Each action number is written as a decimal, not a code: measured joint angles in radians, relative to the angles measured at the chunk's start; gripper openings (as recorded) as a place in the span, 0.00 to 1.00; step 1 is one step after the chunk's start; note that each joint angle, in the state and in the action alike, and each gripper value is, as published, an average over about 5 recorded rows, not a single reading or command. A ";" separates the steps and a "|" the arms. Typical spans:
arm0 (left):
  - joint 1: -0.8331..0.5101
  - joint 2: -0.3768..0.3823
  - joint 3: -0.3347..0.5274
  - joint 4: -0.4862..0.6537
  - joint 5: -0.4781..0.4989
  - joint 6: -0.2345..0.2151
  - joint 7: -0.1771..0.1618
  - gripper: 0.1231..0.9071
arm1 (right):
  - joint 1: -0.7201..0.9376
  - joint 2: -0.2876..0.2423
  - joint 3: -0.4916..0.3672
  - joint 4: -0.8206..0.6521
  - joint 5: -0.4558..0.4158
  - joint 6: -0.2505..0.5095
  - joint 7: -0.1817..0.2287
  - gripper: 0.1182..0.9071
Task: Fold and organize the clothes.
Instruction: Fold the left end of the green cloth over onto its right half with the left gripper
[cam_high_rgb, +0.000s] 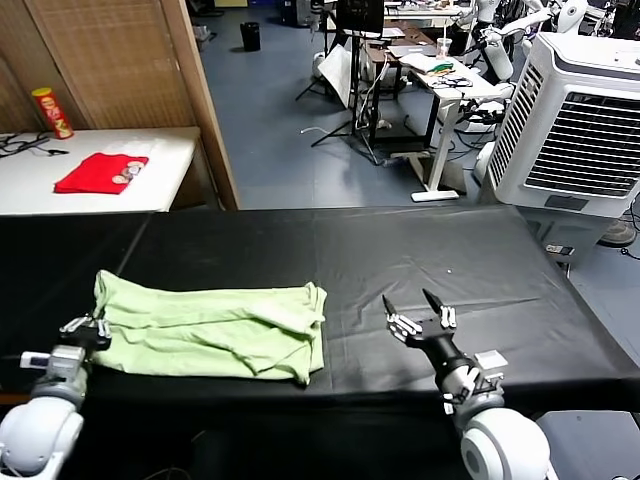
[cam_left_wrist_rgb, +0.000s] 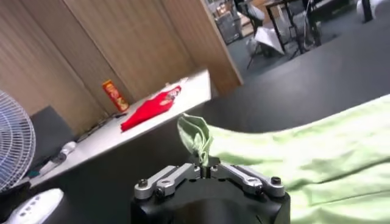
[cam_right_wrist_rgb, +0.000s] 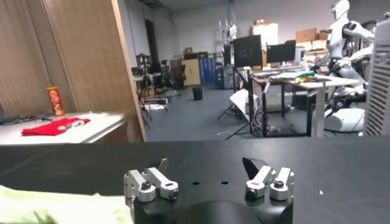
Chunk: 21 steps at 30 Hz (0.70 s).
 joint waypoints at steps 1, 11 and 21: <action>-0.002 -0.013 0.014 -0.021 -0.017 0.014 -0.006 0.05 | -0.006 0.004 0.001 0.002 -0.006 0.003 0.000 0.86; -0.087 -0.194 0.232 -0.205 -0.324 0.174 -0.132 0.05 | -0.058 0.033 0.018 0.012 -0.065 0.026 -0.004 0.86; -0.176 -0.352 0.396 -0.203 -0.409 0.198 -0.177 0.05 | -0.069 0.050 0.011 0.001 -0.086 0.032 -0.005 0.86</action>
